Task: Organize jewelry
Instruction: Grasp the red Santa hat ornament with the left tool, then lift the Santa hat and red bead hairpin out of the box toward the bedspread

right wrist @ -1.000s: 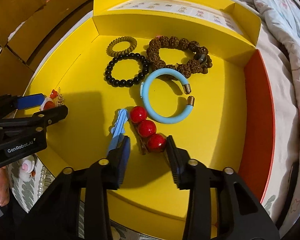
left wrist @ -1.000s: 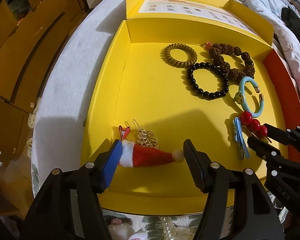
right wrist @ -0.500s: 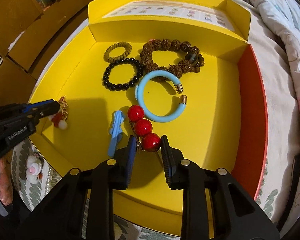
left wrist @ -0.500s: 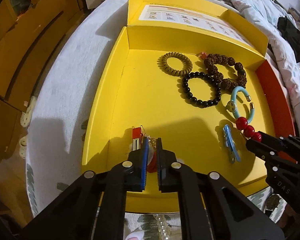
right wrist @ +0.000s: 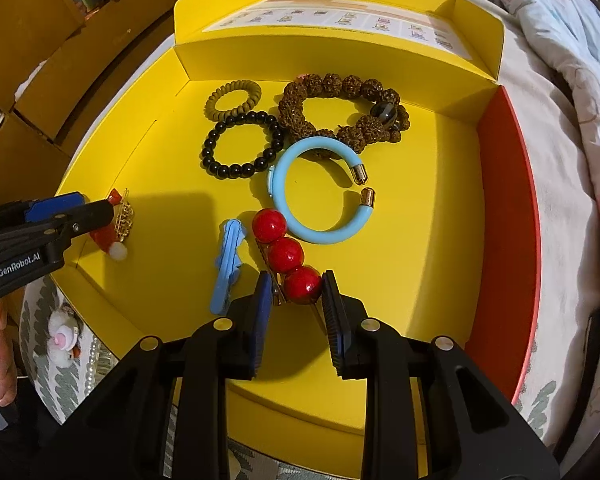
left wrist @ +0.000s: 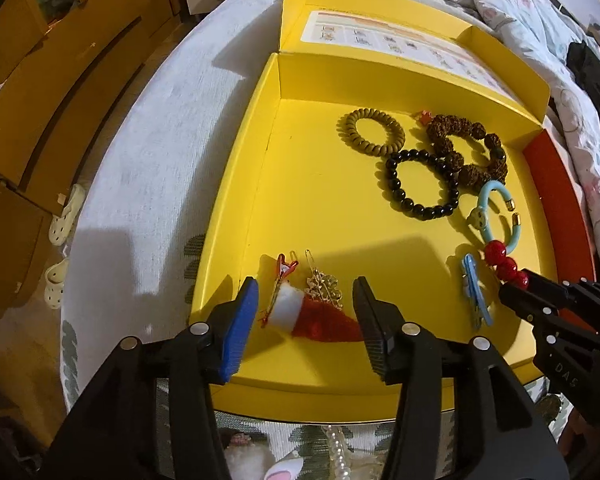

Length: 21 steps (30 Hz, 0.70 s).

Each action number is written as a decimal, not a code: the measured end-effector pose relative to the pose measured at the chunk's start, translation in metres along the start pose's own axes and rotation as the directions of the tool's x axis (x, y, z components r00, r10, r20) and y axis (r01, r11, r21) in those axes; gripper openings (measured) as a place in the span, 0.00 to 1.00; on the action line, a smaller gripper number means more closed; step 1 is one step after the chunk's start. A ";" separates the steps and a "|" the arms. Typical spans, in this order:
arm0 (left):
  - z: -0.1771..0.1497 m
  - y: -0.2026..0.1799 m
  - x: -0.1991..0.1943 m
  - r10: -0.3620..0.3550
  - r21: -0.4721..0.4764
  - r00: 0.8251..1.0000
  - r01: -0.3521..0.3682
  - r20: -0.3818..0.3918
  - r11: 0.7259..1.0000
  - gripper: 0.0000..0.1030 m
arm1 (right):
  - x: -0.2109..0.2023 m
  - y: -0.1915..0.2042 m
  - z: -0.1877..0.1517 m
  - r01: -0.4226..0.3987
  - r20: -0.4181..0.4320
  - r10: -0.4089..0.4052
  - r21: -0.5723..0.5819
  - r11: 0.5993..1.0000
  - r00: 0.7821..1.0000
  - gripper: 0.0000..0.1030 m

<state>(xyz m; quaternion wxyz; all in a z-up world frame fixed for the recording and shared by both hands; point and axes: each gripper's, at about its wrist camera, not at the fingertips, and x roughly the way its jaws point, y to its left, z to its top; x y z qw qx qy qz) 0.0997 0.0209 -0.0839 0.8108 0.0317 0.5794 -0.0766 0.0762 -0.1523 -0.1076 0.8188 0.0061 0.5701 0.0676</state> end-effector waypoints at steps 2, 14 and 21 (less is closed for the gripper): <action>-0.001 -0.002 0.004 0.002 0.010 1.000 -0.002 -0.012 1.000 0.48 | 0.001 0.002 0.000 0.007 0.002 -0.007 -0.005 1.000 1.000 0.26; -0.004 -0.006 0.013 0.010 0.028 1.000 -0.009 -0.026 1.000 0.30 | -0.002 0.004 0.000 0.025 0.023 -0.025 -0.012 1.000 0.999 0.25; -0.002 -0.003 -0.003 -0.043 0.017 0.999 0.043 0.019 0.999 0.20 | -0.025 -0.005 0.002 -0.015 0.064 0.014 0.020 1.000 0.998 0.24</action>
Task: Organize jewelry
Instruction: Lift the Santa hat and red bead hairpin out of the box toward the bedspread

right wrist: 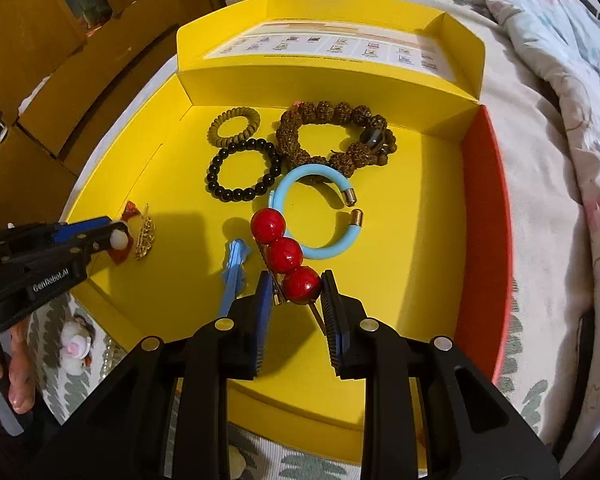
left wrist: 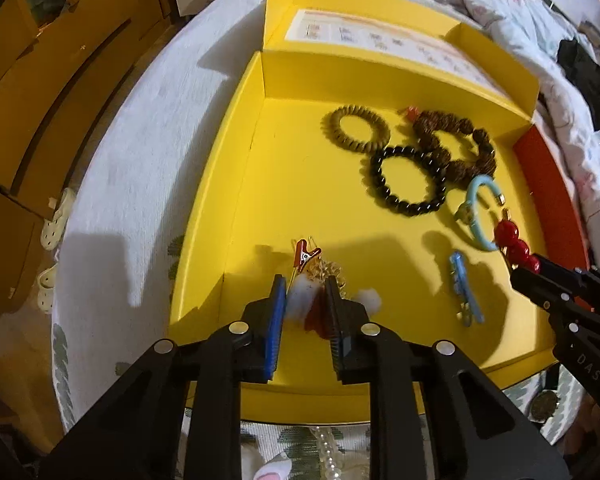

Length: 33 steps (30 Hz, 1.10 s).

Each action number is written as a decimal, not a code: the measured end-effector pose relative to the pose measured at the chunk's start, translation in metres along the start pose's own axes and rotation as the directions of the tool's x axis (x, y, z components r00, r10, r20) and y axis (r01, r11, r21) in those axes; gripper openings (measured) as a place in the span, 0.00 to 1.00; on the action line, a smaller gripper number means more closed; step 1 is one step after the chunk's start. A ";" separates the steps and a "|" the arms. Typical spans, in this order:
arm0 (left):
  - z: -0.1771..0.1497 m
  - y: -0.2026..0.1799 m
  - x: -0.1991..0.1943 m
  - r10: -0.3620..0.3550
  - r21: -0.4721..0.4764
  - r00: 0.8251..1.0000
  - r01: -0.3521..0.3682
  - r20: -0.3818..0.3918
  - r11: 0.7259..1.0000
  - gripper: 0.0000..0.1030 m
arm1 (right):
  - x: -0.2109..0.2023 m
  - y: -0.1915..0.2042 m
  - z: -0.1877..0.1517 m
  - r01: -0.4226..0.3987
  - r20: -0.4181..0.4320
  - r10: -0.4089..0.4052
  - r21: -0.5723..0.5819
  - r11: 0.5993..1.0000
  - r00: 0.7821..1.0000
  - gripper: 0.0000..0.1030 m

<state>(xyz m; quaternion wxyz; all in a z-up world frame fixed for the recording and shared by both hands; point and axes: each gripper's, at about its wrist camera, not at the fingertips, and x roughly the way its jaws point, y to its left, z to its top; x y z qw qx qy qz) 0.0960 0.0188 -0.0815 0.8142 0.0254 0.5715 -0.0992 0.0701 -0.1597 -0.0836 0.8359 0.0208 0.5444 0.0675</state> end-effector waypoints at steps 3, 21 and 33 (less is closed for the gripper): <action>0.000 0.001 -0.006 -0.015 -0.007 1.000 0.016 0.019 1.000 0.20 | -0.007 -0.003 0.001 -0.020 0.014 0.020 0.013 1.000 1.000 0.24; -0.022 0.036 -0.071 -0.047 -0.053 0.992 0.054 0.120 0.997 0.20 | -0.079 -0.033 -0.033 -0.016 0.082 0.009 0.085 0.996 0.997 0.24; -0.078 0.079 -0.082 0.026 -0.145 0.998 -0.016 0.064 0.989 0.20 | -0.105 -0.085 -0.107 0.047 0.031 -0.055 0.219 0.975 0.998 0.24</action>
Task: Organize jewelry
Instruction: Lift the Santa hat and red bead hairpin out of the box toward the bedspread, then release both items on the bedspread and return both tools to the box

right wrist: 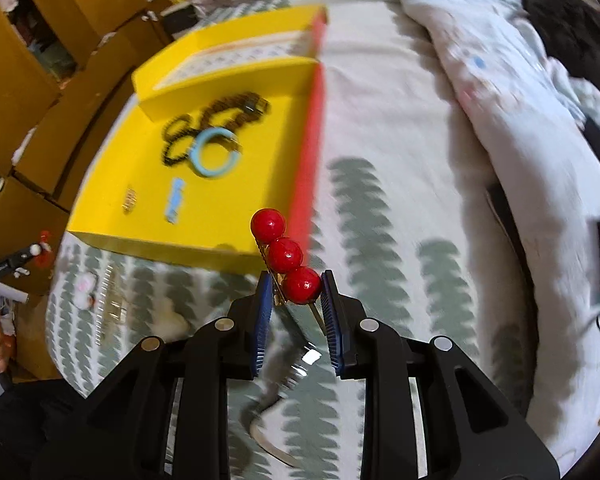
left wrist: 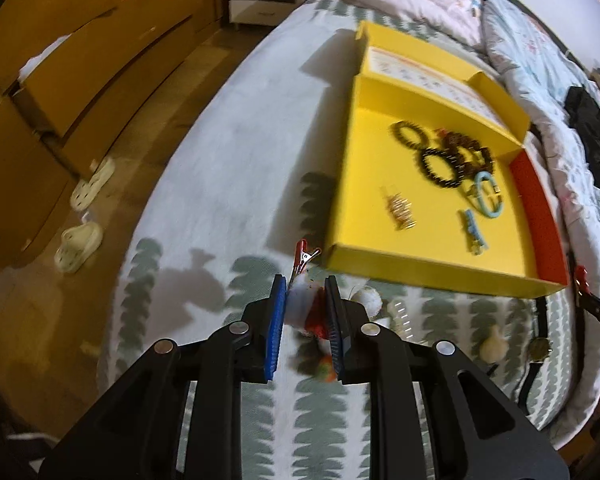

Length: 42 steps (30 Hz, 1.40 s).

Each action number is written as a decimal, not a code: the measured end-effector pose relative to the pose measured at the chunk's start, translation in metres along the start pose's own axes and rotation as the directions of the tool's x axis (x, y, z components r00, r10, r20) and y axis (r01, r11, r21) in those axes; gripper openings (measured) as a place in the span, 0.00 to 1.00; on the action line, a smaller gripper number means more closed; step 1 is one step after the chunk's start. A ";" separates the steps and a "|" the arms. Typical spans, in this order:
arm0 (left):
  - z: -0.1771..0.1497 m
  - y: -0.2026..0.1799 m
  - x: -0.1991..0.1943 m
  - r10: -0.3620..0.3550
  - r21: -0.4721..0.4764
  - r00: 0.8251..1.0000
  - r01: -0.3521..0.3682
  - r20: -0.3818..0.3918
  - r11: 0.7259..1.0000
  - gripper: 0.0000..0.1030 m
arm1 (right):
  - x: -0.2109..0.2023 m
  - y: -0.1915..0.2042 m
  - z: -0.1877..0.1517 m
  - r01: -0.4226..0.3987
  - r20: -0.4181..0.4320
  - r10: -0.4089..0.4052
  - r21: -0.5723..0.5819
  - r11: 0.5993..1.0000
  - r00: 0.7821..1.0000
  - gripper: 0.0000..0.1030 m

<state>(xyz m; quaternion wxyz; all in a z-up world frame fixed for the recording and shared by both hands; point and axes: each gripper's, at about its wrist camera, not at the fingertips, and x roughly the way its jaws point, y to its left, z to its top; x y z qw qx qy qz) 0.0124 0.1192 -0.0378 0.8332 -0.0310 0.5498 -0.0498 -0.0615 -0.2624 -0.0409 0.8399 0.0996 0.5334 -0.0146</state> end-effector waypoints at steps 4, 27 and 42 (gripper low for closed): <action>-0.006 0.011 0.010 0.037 -0.024 0.999 -0.038 -0.037 0.999 0.20 | 0.009 -0.014 -0.008 0.025 -0.031 -0.024 0.035 0.999 0.999 0.24; -0.015 0.009 0.050 0.125 -0.025 0.980 -0.130 -0.153 0.991 0.50 | 0.033 -0.020 -0.012 0.127 -0.105 -0.124 0.020 0.992 0.987 0.32; 0.003 0.004 0.000 0.032 -0.051 0.998 -0.030 0.045 0.998 0.68 | -0.006 0.010 0.008 0.076 0.083 -0.075 0.000 0.997 0.994 0.45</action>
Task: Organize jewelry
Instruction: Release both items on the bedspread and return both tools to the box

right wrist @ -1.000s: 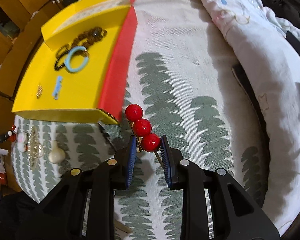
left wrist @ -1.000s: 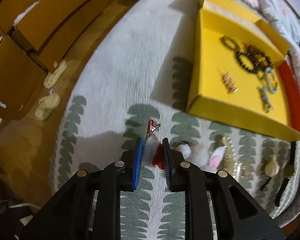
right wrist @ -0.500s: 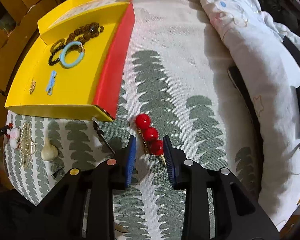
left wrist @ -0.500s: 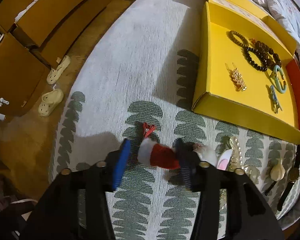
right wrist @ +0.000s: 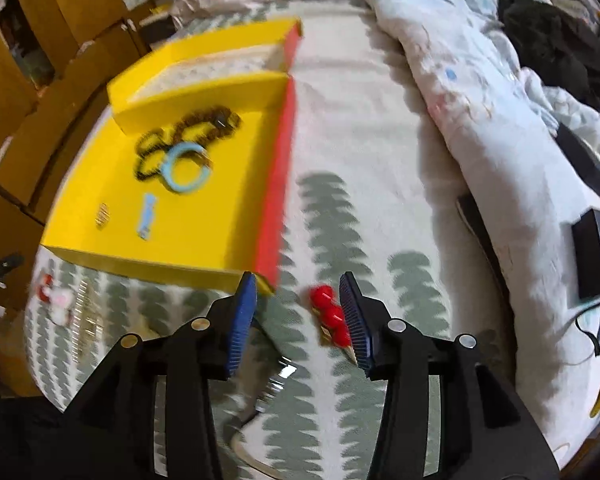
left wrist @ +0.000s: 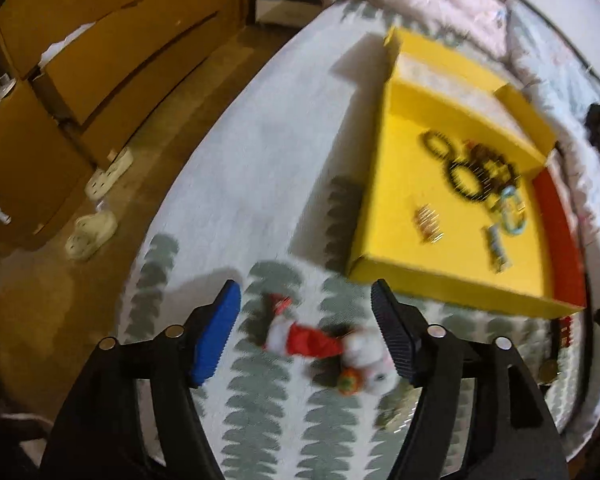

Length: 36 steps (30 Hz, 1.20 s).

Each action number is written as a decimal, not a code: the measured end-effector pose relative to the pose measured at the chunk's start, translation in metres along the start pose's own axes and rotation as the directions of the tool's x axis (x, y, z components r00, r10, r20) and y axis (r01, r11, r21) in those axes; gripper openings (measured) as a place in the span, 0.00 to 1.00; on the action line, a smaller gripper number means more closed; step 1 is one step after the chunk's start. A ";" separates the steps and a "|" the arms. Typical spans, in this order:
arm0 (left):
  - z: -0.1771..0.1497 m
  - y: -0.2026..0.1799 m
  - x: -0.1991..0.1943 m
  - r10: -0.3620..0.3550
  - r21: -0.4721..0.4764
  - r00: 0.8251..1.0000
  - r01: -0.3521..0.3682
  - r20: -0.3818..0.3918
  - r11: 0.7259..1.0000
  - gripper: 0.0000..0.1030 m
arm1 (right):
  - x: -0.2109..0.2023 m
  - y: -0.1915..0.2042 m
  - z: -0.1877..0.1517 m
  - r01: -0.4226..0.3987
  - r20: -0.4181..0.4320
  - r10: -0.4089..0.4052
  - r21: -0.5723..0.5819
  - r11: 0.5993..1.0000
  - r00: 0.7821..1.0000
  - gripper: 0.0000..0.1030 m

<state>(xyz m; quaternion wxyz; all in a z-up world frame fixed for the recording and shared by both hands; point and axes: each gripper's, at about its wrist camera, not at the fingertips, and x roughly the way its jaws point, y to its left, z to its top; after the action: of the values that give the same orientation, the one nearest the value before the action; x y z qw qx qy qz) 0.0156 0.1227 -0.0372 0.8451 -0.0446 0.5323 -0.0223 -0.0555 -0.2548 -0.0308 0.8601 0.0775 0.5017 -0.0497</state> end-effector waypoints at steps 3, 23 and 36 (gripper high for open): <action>0.006 -0.015 -0.006 -0.046 0.037 0.998 0.045 0.037 0.998 0.70 | -0.009 0.021 0.007 -0.050 0.038 0.052 -0.035 0.998 0.998 0.45; 0.039 -0.096 0.046 -0.121 0.163 0.991 0.128 -0.053 0.978 0.72 | 0.049 0.116 0.030 -0.201 -0.040 0.197 -0.192 0.961 0.980 0.45; 0.045 -0.096 0.085 -0.084 0.125 0.985 0.103 -0.149 0.987 0.72 | 0.098 0.149 0.038 -0.186 -0.094 0.167 -0.270 0.945 0.981 0.45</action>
<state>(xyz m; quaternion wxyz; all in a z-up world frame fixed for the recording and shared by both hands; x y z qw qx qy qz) 0.0938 0.0225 -0.0844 0.8039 -0.0116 0.5861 -0.1003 0.0495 -0.1164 -0.0849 0.8453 0.0027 0.5246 0.1011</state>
